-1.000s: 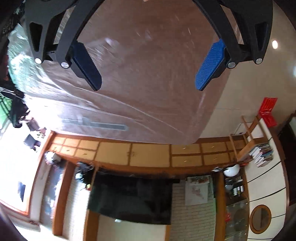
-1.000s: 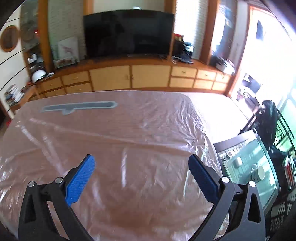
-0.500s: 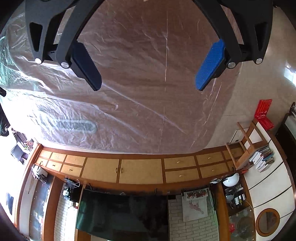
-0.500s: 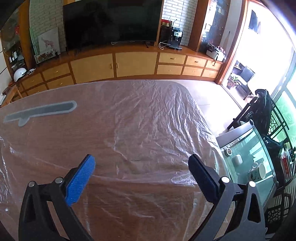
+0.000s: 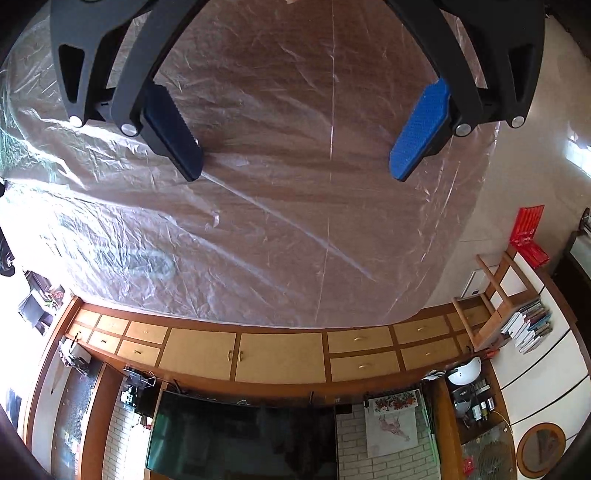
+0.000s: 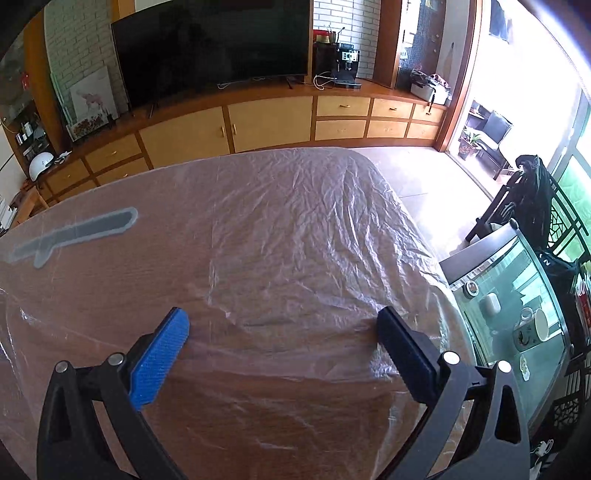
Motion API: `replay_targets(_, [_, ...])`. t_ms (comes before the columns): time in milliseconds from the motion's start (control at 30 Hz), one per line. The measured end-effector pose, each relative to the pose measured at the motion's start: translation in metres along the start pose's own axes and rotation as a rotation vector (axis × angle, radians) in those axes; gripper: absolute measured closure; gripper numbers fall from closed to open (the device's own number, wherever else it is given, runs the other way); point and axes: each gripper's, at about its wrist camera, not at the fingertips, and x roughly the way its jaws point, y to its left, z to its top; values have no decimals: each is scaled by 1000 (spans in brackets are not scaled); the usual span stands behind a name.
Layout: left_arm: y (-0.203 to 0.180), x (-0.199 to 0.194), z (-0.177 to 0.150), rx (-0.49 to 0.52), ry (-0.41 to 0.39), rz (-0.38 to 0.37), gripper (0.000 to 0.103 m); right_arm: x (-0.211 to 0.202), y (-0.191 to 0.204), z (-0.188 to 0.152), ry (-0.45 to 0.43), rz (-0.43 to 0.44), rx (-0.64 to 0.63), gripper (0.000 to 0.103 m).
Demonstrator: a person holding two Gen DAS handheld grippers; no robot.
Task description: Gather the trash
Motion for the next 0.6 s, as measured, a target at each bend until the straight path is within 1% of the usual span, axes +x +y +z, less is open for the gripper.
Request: replay_targets(600, [0, 0, 0, -1, 1, -2, 1, 0, 1, 0, 0, 0, 0, 4])
